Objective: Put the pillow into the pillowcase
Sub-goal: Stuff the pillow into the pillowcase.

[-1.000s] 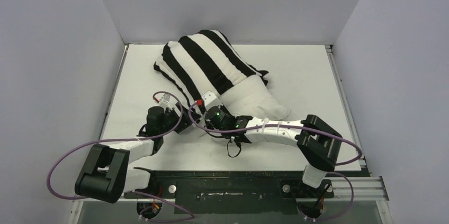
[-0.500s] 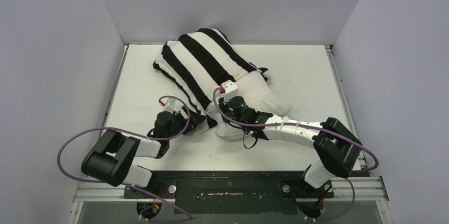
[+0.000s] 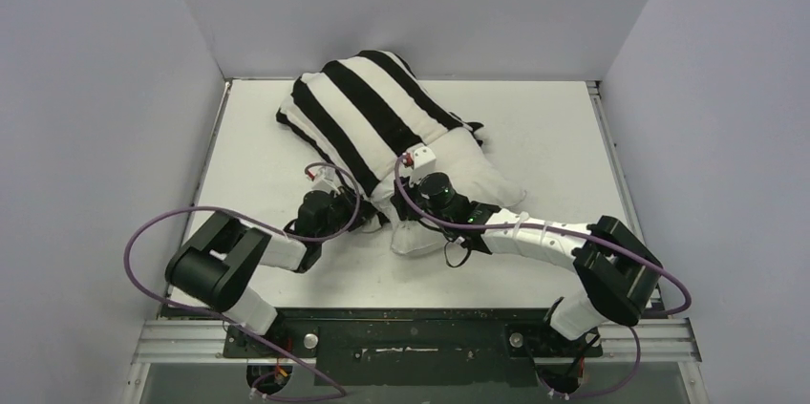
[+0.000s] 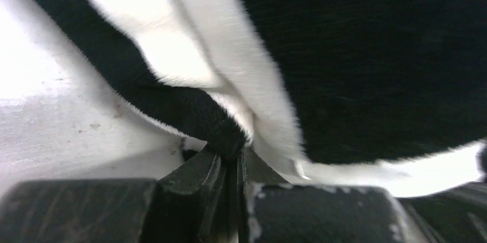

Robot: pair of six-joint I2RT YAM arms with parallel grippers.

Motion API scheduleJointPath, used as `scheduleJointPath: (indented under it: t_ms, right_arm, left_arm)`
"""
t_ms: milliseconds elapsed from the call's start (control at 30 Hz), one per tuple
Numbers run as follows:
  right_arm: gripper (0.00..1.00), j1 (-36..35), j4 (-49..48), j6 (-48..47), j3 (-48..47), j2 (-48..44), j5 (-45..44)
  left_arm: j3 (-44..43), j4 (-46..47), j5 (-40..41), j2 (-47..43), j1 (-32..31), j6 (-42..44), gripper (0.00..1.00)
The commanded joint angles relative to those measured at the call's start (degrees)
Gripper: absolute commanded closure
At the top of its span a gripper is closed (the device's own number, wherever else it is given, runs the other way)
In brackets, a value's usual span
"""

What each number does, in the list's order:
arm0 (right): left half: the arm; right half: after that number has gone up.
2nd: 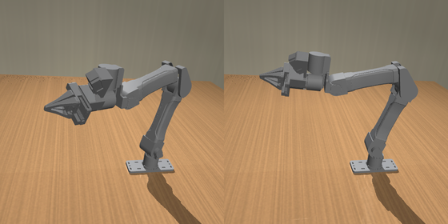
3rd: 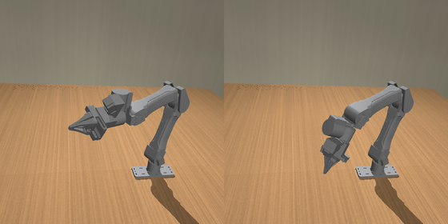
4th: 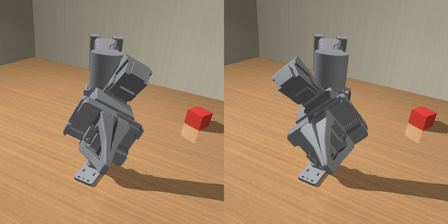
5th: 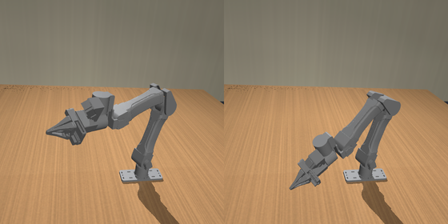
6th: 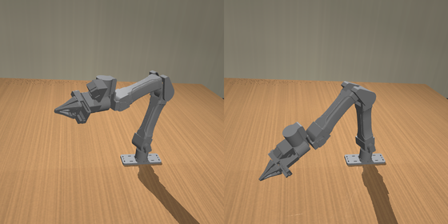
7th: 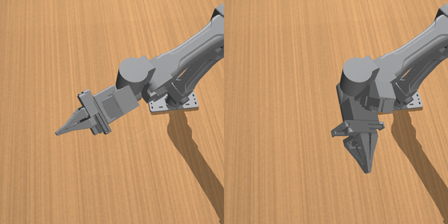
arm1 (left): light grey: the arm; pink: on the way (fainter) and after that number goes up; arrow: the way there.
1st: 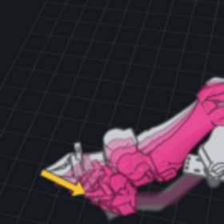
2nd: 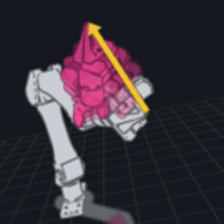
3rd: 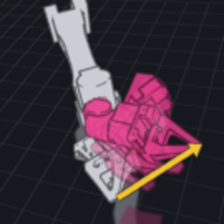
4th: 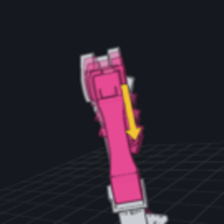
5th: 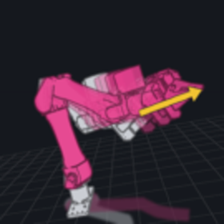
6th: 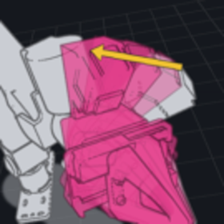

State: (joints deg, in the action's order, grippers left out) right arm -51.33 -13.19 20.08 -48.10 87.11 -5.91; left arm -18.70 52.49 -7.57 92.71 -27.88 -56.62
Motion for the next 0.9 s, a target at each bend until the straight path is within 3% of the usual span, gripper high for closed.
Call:
scheduleJointPath:
  t_ms: [0, 67, 233, 400, 500, 600, 667, 733, 767, 867]
  right_arm:
    - [0.52, -0.5, 7.1, -4.0, -1.8, -4.4, 1.1]
    - [0.36, -3.2, 13.7, -5.7, -4.2, -7.7, -1.7]
    - [0.22, -9.7, 21.4, -8.8, -9.3, -12.0, -7.7]
    - [0.23, -10.4, 19.6, -13.9, -10.1, -7.4, -13.6]
    - [0.26, -8.5, 17.7, -14.4, -12.5, -1.1, -11.3]
    - [0.24, -7.2, 14.1, -14.0, -15.6, 5.0, -13.0]
    - [0.36, -4.2, 7.3, -12.1, -16.7, 8.5, -10.1]
    - [0.66, -1.9, 1.4, -9.5, -18.9, 12.6, -8.0]
    - [0.76, -1.7, -0.6, -8.7, -20.9, 15.0, -9.6]
    - [0.87, -1.5, -7.3, -5.0, -25.7, 21.4, -13.9]
  left_arm:
    - [-3.8, -12.0, 2.9, -13.8, -1.3, 7.4, 1.0]
    - [-3.9, -17.8, 5.4, -20.9, -1.9, 9.9, 1.0]
    - [-5.3, -24.0, 8.6, -31.6, -2.9, 12.5, 1.0]
    - [-7.8, -25.7, 6.2, -32.7, -3.1, 12.7, 1.0]
    - [-9.8, -27.8, 5.3, -34.3, -3.1, 13.1, 1.0]
    - [-12.5, -31.8, 3.8, -35.9, -3.2, 14.6, 1.0]
    - [-13.9, -33.6, 2.1, -37.2, -3.4, 14.8, 1.0]
    - [-15.5, -36.2, 0.9, -38.5, -4.0, 14.5, 1.0]
    - [-16.4, -38.2, 0.7, -39.3, -4.7, 14.4, 1.0]
    - [-16.8, -44.2, 1.5, -43.0, -7.3, 13.9, 1.0]
